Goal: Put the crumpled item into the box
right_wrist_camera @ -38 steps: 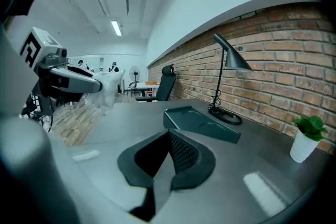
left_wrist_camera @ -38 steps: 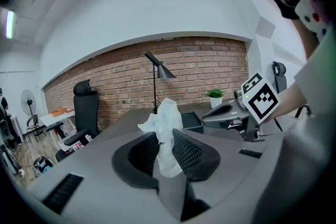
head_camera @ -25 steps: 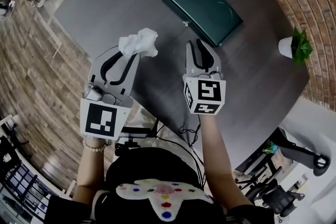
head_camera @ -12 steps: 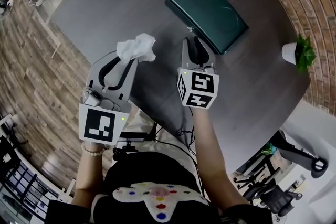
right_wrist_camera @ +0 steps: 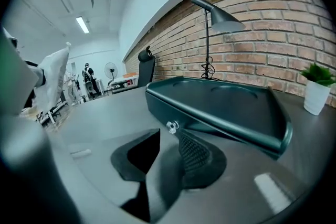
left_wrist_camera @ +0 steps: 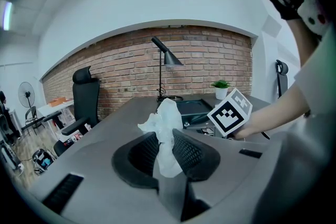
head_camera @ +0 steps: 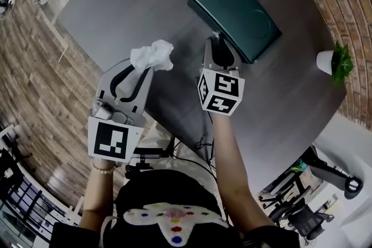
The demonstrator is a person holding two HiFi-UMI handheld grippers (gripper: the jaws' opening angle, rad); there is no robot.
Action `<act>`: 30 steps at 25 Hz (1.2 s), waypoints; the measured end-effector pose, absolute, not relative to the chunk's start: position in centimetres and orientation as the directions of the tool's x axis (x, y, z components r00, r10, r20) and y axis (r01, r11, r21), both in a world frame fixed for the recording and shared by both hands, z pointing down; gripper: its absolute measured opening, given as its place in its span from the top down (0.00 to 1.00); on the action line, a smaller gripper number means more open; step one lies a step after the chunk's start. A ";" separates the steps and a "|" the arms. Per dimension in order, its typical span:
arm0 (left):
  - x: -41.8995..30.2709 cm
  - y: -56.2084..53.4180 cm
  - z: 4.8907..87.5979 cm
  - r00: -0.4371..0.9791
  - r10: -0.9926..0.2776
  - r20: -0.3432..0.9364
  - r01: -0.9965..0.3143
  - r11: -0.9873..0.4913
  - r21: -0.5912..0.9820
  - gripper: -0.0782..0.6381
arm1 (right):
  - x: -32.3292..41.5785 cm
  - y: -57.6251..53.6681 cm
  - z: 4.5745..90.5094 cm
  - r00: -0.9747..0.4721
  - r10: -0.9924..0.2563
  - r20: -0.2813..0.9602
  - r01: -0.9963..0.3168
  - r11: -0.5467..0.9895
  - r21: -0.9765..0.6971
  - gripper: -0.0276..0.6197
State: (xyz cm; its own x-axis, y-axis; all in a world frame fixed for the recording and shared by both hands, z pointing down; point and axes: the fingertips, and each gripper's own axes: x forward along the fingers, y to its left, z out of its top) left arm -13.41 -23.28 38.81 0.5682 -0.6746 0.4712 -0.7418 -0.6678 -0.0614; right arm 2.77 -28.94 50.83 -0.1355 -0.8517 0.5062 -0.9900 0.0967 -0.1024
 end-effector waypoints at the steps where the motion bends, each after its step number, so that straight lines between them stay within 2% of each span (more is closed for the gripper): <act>1: -13.4 -23.3 38.8 0.569 -0.674 0.471 -0.740 -0.669 -0.063 0.79 | 2.7 -29.0 50.9 -0.136 -0.851 0.506 -0.990 0.100 -0.098 0.79; 10: -13.3 -23.4 38.7 0.576 -0.671 0.467 -0.733 -0.677 -0.070 0.79 | 2.3 -29.5 50.8 -0.141 -0.849 0.510 -0.990 0.117 -0.081 0.80; 13: -13.6 -23.4 38.8 0.570 -0.674 0.469 -0.740 -0.670 -0.065 0.79 | 2.8 -29.6 50.8 -0.119 -0.851 0.511 -0.993 0.102 -0.062 0.89; 30: -14.4 -22.4 38.7 0.566 -0.684 0.460 -0.748 -0.660 -0.062 0.79 | 2.1 -28.6 50.9 -0.104 -0.843 0.528 -0.995 0.089 -0.054 0.89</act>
State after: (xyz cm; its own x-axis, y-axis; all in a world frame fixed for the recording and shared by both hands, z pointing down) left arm -14.45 -22.44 38.68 0.5659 -0.6842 0.4601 -0.7483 -0.6605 -0.0619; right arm 2.13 -28.64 50.93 -0.1043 -0.8429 0.5279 -0.9945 0.0895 -0.0536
